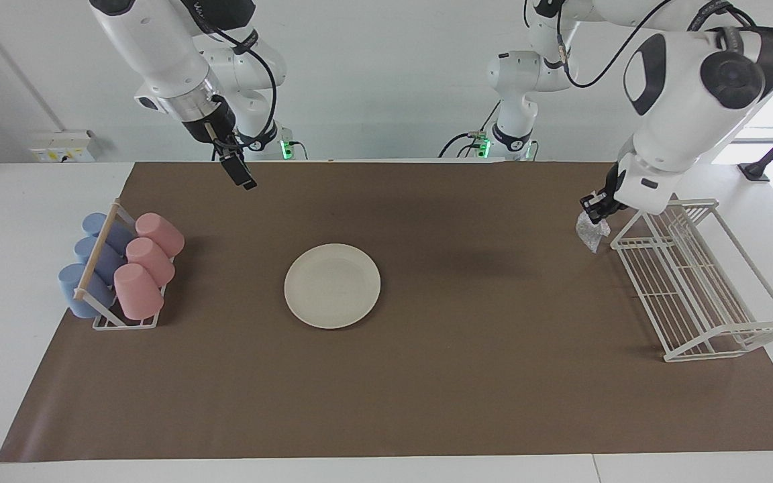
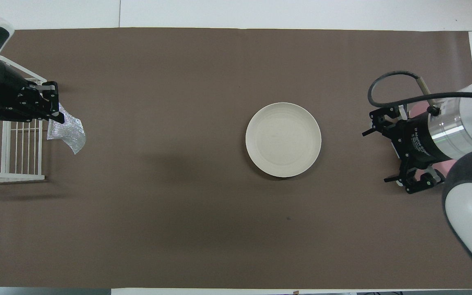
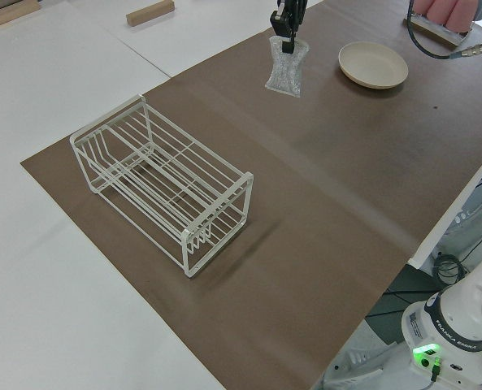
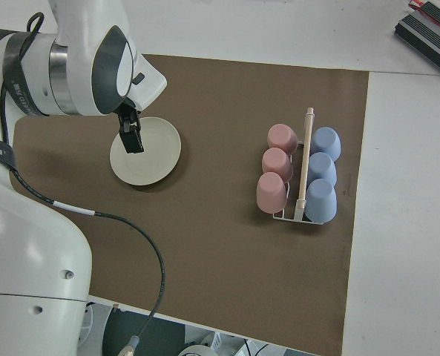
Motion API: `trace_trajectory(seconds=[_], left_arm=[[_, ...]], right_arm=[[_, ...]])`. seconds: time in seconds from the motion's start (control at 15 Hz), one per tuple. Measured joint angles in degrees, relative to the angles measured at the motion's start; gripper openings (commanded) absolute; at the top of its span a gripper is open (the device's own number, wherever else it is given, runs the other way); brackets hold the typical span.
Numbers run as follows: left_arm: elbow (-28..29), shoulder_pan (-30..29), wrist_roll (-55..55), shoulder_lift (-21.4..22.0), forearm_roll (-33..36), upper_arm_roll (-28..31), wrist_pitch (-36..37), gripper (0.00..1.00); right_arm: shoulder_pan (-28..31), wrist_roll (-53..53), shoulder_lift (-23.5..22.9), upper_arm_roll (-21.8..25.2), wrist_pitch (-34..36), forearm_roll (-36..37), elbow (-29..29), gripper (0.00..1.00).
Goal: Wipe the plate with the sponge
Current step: 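Carry the sponge toward the plate with the left gripper while the right gripper approaches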
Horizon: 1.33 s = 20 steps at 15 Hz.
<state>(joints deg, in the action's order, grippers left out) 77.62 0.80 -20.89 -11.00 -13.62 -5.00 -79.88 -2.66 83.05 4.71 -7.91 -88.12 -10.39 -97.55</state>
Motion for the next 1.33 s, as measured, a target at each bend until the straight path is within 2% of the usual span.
trace_trajectory(seconds=[0.13,0.27,0.53,0.8,1.06,1.33], left_arm=[[2.0,-1.4,-0.9,0.8,-10.3,0.1,-0.1,0.0],[7.9,-2.4,-1.3,2.5,-21.1,0.2,-3.6,0.0],[26.5,-2.7,3.9,10.4,-39.0,0.0,-14.6,0.0],[41.7,-2.0,12.4,18.7,-52.1,-0.6,-18.4,0.0],[48.5,2.1,21.7,20.6,-63.3,-0.9,-20.9,0.0],[51.9,4.3,33.1,20.5,-67.6,-1.0,-21.3,0.0]], right_arm=[[0.0,8.1,0.1,-2.3,-1.4,0.0,0.3,1.0],[0.0,13.5,0.1,-4.1,-2.4,0.0,0.4,1.0],[0.0,15.5,0.2,-5.3,-2.7,0.0,0.4,1.0],[0.0,18.0,0.2,-7.0,-6.7,0.0,0.4,1.0],[-0.1,28.3,0.2,-11.8,-12.7,-0.1,0.4,1.0],[-0.2,36.2,0.1,-16.3,-17.2,-0.1,0.0,1.0]])
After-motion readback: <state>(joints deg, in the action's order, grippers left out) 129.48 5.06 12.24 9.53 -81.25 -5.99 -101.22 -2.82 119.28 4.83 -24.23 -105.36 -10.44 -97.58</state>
